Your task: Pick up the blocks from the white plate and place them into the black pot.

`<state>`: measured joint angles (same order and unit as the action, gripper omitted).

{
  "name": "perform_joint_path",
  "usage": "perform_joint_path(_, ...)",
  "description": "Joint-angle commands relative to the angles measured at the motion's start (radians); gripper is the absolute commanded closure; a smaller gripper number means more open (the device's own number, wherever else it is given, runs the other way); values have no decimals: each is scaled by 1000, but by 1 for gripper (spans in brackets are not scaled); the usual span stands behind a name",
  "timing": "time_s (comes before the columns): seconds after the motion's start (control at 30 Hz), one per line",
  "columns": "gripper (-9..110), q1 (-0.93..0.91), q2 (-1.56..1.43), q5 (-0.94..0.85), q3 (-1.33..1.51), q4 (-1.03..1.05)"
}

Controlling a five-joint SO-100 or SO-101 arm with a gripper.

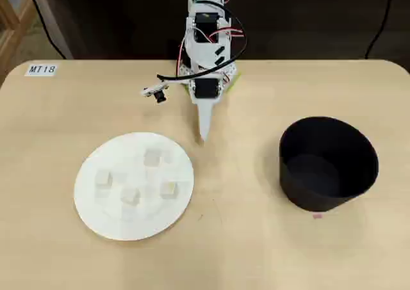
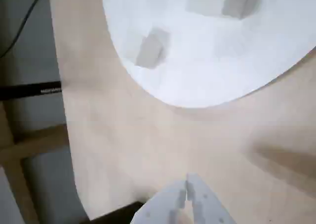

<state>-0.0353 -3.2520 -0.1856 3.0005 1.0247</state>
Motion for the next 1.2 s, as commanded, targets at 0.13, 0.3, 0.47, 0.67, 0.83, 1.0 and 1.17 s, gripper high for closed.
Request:
perform_joint_path(0.13,104,-109,0,117,-18,-28)
perform_joint_path(0.3,104,-109,0,117,-21,-28)
perform_joint_path(0.47,104,-106,2,130,-92,-18)
perform_joint_path(0.67,104,-109,502,43,-558,66)
perform_joint_path(0.83,104,-115,1039,-15,-1014,252)
perform_joint_path(1.0,104,-209,1439,-61,-1376,454)
perform_joint_path(1.17,104,-348,1578,-63,-1506,466)
